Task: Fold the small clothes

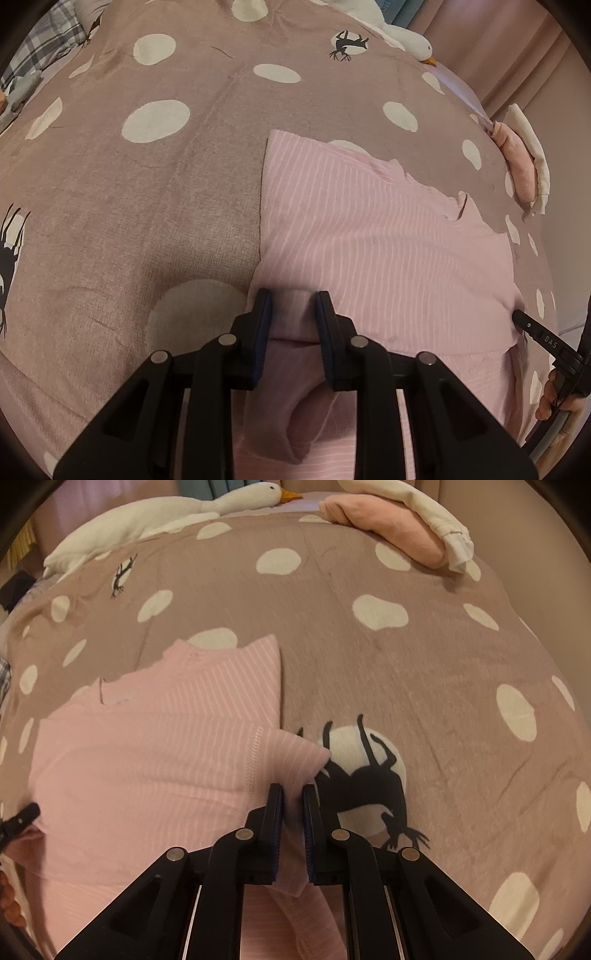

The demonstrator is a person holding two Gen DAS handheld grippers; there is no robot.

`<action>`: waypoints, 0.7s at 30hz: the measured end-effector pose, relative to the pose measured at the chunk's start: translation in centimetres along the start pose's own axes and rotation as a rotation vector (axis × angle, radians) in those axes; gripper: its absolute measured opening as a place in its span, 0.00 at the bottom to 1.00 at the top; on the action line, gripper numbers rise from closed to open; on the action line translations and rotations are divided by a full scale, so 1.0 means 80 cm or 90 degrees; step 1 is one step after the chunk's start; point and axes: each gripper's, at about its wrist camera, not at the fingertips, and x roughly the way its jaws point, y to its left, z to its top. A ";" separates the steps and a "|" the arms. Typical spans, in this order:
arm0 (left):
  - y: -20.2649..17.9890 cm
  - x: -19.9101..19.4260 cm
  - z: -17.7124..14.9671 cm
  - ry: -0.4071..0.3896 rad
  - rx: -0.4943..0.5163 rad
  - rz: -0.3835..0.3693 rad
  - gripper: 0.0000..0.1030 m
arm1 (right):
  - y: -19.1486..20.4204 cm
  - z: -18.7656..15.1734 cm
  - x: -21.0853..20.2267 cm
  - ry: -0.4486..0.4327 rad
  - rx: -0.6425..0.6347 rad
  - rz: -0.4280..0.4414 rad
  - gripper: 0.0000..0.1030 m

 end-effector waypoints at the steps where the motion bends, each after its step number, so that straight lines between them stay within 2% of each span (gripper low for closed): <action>1: 0.001 0.000 -0.001 0.000 -0.001 -0.001 0.24 | -0.002 0.000 0.001 0.002 0.006 0.002 0.08; 21: 0.004 -0.003 -0.005 -0.008 -0.028 -0.019 0.24 | -0.001 -0.003 0.008 0.007 0.019 -0.021 0.08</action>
